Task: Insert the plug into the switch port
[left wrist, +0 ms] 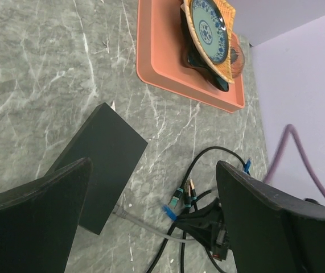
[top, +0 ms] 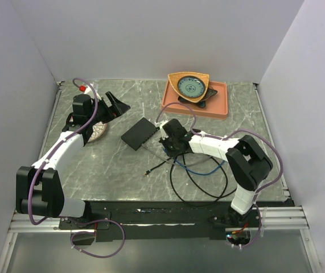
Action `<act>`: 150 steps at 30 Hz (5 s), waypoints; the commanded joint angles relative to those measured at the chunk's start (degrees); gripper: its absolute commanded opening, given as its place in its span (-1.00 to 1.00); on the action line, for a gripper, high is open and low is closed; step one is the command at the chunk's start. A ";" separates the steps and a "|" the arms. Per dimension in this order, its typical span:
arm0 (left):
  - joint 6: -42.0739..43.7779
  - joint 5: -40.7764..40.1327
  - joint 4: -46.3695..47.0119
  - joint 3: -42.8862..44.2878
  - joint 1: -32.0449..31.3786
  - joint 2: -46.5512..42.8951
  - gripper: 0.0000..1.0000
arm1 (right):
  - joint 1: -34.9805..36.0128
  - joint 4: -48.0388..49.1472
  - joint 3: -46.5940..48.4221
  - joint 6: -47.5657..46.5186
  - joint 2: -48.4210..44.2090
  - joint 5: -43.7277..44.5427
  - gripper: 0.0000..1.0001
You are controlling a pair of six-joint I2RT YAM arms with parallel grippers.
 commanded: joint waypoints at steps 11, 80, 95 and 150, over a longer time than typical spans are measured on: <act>0.33 11.28 11.72 -5.23 0.13 -5.39 0.92 | -2.12 3.45 -0.47 -0.71 -22.06 -7.66 -1.00; -1.43 21.84 24.03 -1.11 -19.56 -0.12 0.26 | -4.67 15.41 -7.95 4.22 -36.94 -20.51 -1.00; -0.46 24.57 22.36 -0.14 -19.91 0.40 -0.35 | -4.50 16.73 -8.47 5.01 -37.20 -19.28 -1.00; -0.46 28.34 34.58 -6.03 -22.90 -6.80 -0.98 | -16.10 46.00 -15.33 26.02 -31.93 -54.61 -0.69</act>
